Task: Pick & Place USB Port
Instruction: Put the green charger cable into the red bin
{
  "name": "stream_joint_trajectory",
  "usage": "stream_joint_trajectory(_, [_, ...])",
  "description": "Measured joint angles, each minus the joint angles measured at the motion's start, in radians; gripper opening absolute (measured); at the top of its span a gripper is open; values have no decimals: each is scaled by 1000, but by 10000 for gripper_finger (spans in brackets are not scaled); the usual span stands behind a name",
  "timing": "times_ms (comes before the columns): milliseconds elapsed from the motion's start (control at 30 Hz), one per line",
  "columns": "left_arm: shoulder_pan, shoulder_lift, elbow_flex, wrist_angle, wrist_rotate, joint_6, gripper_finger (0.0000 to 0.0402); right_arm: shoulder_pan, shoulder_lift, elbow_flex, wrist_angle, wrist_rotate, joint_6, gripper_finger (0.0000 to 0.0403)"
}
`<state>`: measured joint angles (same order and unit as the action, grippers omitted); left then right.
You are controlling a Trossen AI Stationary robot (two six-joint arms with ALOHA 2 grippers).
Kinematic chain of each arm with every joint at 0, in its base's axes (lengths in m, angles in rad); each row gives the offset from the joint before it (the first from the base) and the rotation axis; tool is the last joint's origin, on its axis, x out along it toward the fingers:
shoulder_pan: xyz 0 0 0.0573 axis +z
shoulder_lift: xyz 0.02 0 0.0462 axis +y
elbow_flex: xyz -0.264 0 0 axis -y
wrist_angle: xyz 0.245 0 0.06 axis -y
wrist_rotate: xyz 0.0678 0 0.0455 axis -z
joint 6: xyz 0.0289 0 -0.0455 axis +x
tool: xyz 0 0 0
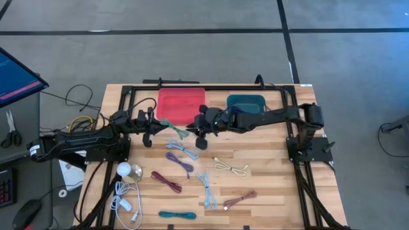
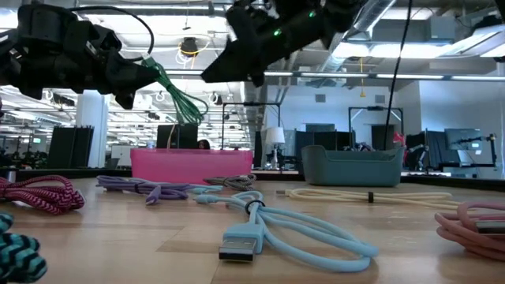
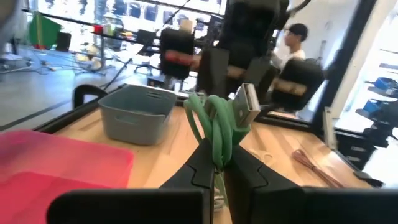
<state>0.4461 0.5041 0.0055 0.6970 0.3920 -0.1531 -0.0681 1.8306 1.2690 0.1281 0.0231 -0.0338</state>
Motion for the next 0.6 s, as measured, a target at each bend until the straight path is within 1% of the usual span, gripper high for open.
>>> stream_joint_trajectory(100, [21,0,0,0,-26,42,13,-11,-54,0,-110,6,-6,49])
stream_joint_trajectory(200, [56,0,0,0,-44,64,13,-13,-116,-31,-164,74,-37,42])
stream_joint_trajectory(267, [86,0,0,0,-79,70,13,-5,-159,-78,-151,131,-45,37])
stream_joint_trajectory(333, [123,0,0,1,-93,71,13,0,-214,-142,-142,159,-45,31])
stream_joint_trajectory(600, [283,12,18,2,-80,62,13,4,-461,-442,4,170,22,16])
